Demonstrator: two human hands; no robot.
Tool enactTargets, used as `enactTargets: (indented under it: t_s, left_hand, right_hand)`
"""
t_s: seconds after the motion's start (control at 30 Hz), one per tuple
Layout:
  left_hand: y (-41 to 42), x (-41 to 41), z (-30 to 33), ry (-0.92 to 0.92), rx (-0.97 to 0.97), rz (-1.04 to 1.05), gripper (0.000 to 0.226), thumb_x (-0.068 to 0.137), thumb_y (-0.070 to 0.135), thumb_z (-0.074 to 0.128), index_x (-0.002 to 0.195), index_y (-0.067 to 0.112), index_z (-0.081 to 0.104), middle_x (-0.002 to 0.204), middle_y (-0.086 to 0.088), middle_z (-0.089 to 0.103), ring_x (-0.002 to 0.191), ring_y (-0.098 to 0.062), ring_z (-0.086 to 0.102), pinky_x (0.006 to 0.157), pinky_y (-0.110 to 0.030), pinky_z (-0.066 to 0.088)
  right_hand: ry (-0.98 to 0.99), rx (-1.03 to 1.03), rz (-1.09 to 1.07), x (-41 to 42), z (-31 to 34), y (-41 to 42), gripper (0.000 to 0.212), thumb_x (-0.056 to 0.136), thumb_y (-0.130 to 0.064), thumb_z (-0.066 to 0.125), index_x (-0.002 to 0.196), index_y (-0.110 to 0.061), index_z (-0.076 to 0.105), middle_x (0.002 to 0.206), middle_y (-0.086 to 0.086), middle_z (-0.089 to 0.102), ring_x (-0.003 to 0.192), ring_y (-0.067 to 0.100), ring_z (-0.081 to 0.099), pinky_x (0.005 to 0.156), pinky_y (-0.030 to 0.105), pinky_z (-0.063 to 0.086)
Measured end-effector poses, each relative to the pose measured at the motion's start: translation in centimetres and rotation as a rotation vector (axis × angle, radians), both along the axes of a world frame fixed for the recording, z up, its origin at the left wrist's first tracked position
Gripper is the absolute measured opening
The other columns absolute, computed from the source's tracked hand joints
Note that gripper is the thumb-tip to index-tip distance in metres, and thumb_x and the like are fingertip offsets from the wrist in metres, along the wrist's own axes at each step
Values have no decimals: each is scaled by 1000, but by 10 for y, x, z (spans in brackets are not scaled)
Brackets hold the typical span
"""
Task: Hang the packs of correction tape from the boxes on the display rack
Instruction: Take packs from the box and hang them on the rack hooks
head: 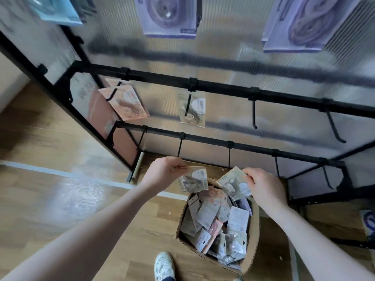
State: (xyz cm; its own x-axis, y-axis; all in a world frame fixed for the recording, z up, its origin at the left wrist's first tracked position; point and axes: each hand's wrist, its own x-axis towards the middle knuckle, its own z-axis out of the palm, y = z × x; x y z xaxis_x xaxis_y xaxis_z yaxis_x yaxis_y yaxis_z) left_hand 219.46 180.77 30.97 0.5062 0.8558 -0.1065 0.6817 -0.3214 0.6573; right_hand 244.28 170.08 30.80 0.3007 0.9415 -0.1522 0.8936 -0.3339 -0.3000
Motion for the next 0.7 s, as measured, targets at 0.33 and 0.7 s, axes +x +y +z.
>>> enactTargets:
  t_s: [0.33, 0.7]
  left_hand:
    - [26, -37, 76, -124, 133, 45, 7, 81, 19, 70, 82, 12, 72, 74, 11, 63, 68, 9, 53, 61, -6, 37]
    - [45, -12, 86, -280, 161, 114, 8, 82, 22, 69, 83, 15, 73, 74, 9, 65, 65, -4, 56, 61, -21, 43]
  right_hand:
    - [10, 240, 104, -29, 65, 33, 20, 91, -13, 56, 105, -11, 69, 94, 5, 70, 78, 26, 64, 56, 28, 45]
    - [-26, 450, 173, -39, 68, 43, 12, 81, -3, 67, 90, -9, 72, 79, 5, 71, 62, 27, 64, 48, 23, 40]
